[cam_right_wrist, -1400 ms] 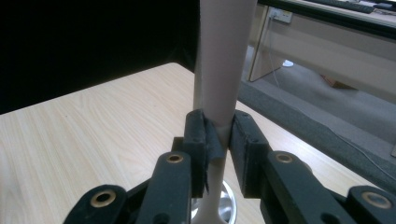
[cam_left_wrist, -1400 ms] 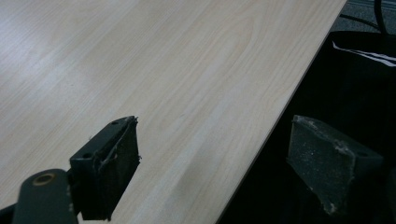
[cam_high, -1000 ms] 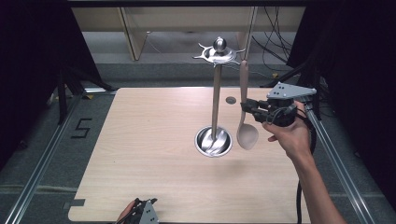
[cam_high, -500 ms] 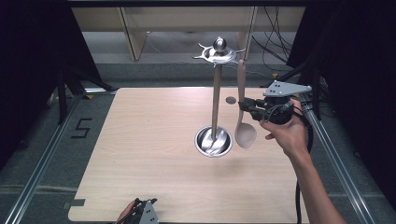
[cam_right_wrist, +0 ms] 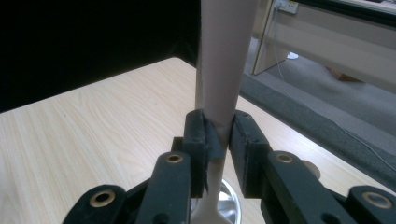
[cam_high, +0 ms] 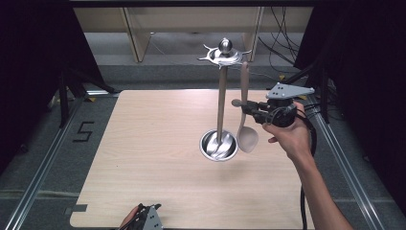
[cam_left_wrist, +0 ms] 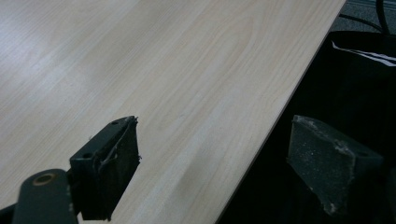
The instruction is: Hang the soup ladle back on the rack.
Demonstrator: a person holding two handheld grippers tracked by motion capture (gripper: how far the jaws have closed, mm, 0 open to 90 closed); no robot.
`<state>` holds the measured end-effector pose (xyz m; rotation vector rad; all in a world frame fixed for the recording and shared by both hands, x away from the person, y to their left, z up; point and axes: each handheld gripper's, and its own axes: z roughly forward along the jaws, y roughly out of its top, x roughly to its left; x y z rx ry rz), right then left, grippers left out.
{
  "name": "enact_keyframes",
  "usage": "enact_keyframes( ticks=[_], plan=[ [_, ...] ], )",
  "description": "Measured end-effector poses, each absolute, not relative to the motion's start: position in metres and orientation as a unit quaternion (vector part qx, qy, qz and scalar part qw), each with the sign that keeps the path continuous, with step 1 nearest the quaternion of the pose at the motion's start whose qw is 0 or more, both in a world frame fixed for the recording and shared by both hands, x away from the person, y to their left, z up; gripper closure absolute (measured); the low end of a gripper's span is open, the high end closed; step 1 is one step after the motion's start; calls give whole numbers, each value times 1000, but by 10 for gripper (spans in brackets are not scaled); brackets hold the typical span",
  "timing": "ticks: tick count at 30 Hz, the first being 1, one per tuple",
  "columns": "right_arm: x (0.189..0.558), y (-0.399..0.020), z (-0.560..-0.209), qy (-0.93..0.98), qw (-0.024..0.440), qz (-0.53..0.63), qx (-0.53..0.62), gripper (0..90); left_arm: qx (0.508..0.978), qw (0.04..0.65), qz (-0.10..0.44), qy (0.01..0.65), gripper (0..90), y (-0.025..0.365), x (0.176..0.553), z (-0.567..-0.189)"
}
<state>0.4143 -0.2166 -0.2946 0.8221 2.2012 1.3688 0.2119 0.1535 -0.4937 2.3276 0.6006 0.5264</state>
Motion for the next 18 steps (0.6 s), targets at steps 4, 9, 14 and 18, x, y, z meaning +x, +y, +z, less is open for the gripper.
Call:
enact_keyframes(
  ticks=[4, 9, 14, 18],
  plan=[
    [415, -217, -295, 790, 221, 494, 289, 773, 892, 334, 201, 230, 157, 154, 212, -494],
    [416, -214, -298, 781, 221, 504, 295, 771, 891, 332, 207, 230, 157, 154, 212, -493],
    [415, -212, -298, 786, 210, 501, 295, 769, 891, 333, 204, 231, 157, 154, 212, -493],
    [416, -210, -299, 779, 216, 508, 297, 766, 891, 332, 207, 230, 157, 154, 212, -493]
  ],
)
